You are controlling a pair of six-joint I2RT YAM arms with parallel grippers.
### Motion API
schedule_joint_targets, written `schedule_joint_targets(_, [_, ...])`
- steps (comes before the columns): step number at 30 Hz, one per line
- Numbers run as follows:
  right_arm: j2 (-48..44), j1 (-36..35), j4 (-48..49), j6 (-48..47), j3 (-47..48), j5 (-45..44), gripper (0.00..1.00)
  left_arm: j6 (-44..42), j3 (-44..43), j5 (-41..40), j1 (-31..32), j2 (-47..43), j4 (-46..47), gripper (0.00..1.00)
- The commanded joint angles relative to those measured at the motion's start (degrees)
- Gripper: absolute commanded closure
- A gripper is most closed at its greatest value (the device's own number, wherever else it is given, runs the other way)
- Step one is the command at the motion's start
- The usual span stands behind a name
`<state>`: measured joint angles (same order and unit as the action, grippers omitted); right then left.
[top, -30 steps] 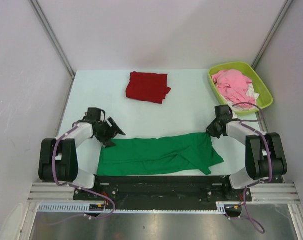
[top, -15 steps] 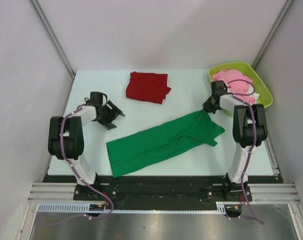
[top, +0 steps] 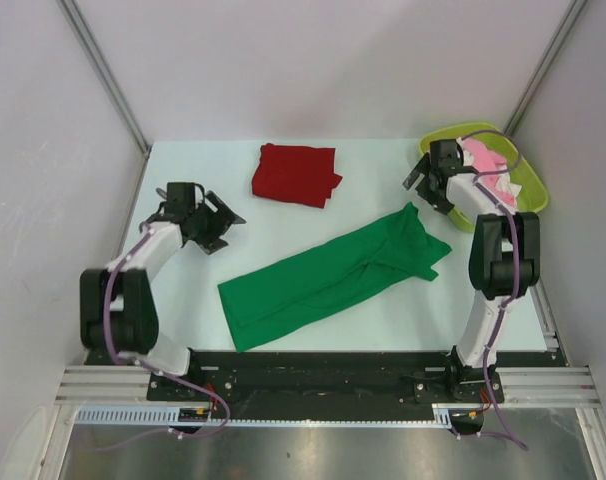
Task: Fold and stack the t-shirts
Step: Fold the tshirt
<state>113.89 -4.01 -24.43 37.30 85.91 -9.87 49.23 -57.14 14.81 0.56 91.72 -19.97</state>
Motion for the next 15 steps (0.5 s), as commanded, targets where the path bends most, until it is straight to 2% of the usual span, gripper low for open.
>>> schedule_joint_targets(1, [-11.7, -1.1, -4.1, -6.9, -0.2, -1.6, 0.0, -4.1, 3.4, 1.5, -0.4, -13.7, -2.3, 0.17])
schedule_joint_targets(3, [-13.8, -3.1, -7.0, -8.5, -1.2, -0.3, 0.0, -6.6, 4.4, 3.1, -0.4, -16.8, -4.2, 0.17])
schedule_joint_targets(9, [-20.0, -9.3, -7.3, -17.3, -11.6, 13.0, 0.0, -11.1, 10.4, 8.4, -0.4, -25.4, -3.1, 0.16])
schedule_joint_targets(11, [-20.2, -12.1, -7.2, -19.0, -15.0, 12.9, 0.02, -11.6, 12.2, 10.1, -0.4, -26.8, -2.9, 0.16])
schedule_joint_targets(15, [-20.2, -13.7, -5.7, -20.1, -19.7, 14.0, 0.1, -12.1, 14.6, 11.6, -0.4, -28.5, -1.9, 0.15])
